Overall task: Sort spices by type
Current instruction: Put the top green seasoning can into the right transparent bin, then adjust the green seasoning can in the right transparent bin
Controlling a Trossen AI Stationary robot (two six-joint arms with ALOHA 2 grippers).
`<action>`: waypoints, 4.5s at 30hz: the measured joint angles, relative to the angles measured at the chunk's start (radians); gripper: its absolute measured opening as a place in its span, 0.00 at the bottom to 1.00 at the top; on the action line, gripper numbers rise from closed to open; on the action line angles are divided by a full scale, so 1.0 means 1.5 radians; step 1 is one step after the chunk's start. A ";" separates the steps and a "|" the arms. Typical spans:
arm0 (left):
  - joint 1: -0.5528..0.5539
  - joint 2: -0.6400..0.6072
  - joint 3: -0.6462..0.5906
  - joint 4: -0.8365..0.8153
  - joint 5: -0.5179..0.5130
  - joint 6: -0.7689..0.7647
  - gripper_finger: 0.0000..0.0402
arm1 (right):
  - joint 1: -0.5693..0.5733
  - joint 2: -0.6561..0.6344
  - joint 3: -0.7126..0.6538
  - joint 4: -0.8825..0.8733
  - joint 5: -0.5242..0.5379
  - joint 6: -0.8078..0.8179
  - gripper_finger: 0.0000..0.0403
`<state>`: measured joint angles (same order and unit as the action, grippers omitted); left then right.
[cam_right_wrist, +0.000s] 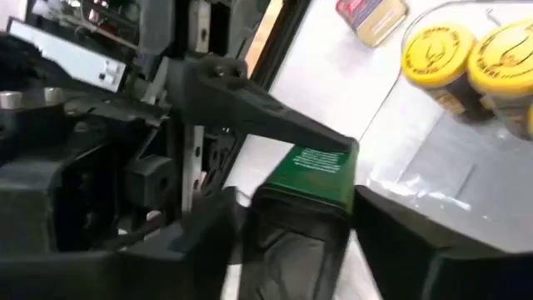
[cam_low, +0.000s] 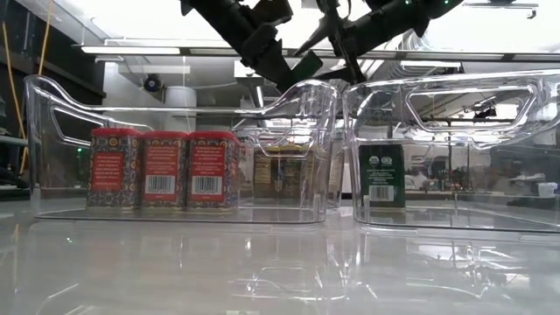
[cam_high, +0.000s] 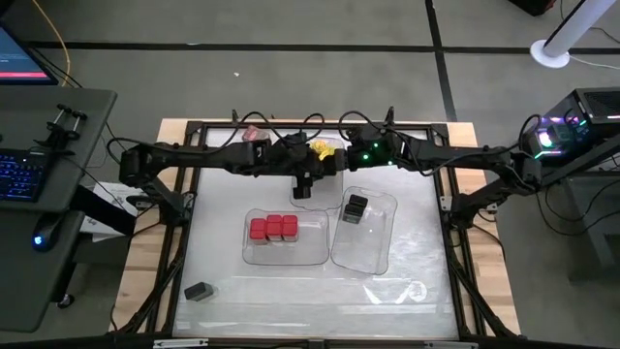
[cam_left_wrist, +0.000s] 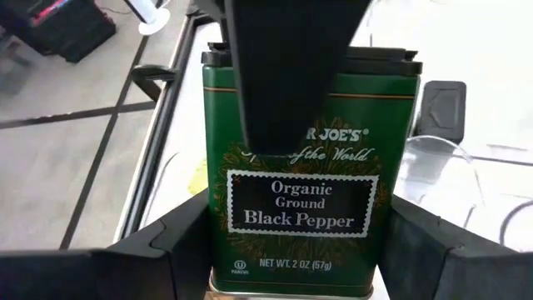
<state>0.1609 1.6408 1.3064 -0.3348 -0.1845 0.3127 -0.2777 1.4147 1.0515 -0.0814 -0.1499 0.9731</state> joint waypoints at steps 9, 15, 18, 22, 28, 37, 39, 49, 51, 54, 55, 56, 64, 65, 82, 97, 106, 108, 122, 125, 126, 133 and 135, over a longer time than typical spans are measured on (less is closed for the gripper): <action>0.001 -0.001 0.001 0.002 -0.022 0.001 0.64 | -0.003 0.000 0.000 -0.006 0.029 0.012 0.31; 0.002 -0.036 0.004 -0.071 -0.038 -0.006 0.72 | -0.025 -0.013 0.000 0.007 0.003 -0.030 0.31; 0.013 -0.069 -0.001 -0.163 -0.064 -0.010 0.74 | -0.053 -0.030 0.000 -0.005 0.015 -0.046 0.31; 0.038 -0.111 0.001 -0.255 -0.071 -0.039 0.75 | -0.089 -0.058 0.000 -0.028 0.005 -0.065 0.31; 0.108 -0.216 -0.102 -0.257 -0.049 -0.146 0.75 | -0.098 -0.142 0.000 -0.182 -0.075 -0.096 0.31; 0.160 -0.402 -0.307 -0.016 -0.021 -0.293 0.75 | 0.135 -0.207 0.000 -0.446 -0.099 -0.062 0.31; 0.165 -0.415 -0.318 -0.006 -0.024 -0.307 0.75 | 0.179 -0.188 0.000 -0.442 -0.100 -0.064 0.31; 0.181 -0.426 -0.316 -0.003 -0.039 -0.293 0.75 | 0.208 0.022 0.070 -0.485 -0.012 -0.237 0.31; 0.180 -0.426 -0.316 -0.007 -0.035 -0.295 0.75 | 0.212 0.060 0.101 -0.542 0.017 -0.274 0.31; 0.180 -0.426 -0.316 -0.007 -0.022 -0.295 0.75 | 0.218 0.106 0.145 -0.569 0.047 -0.323 0.31; 0.180 -0.426 -0.316 -0.007 -0.022 -0.295 0.75 | 0.218 0.119 0.158 -0.575 0.047 -0.338 0.32; 0.180 -0.426 -0.316 -0.008 -0.021 -0.295 0.75 | 0.218 0.133 0.168 -0.578 0.047 -0.349 0.33; 0.180 -0.426 -0.316 -0.008 -0.021 -0.294 0.75 | 0.216 0.217 0.195 -0.584 0.049 -0.409 0.38; 0.180 -0.426 -0.316 -0.008 -0.021 -0.294 0.75 | 0.216 0.224 0.195 -0.582 0.050 -0.412 0.39; 0.180 -0.426 -0.316 -0.012 -0.021 -0.293 0.75 | 0.216 0.248 0.199 -0.553 0.068 -0.445 0.58; 0.180 -0.426 -0.316 -0.050 -0.022 -0.280 0.75 | 0.215 0.219 0.322 -0.746 0.092 -0.560 0.55; 0.180 -0.426 -0.316 -0.119 -0.025 -0.288 0.75 | 0.203 0.034 0.060 -0.661 0.100 -0.453 0.03; 0.180 -0.426 -0.316 -0.117 -0.024 -0.293 0.75 | 0.188 0.028 0.021 -0.617 0.103 -0.439 0.04; 0.180 -0.426 -0.316 -0.118 -0.024 -0.314 0.75 | 0.123 0.074 -0.045 -0.506 0.152 -0.509 0.01; 0.180 -0.426 -0.316 -0.118 -0.024 -0.324 0.75 | 0.115 0.074 -0.045 -0.484 0.148 -0.515 0.00; 0.180 -0.426 -0.316 -0.118 -0.024 -0.327 0.75 | 0.114 0.074 -0.045 -0.475 0.147 -0.515 0.00; 0.180 -0.426 -0.316 -0.118 -0.024 -0.329 0.75 | 0.111 0.073 -0.044 -0.463 0.142 -0.519 0.00; 0.180 -0.426 -0.316 -0.118 -0.024 -0.329 0.75 | 0.111 0.073 -0.044 -0.477 0.130 -0.529 0.00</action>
<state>0.4313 1.0019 0.8318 -0.5121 -0.2199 -0.1814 -0.1116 1.5242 0.9860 -0.7969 0.0451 0.1790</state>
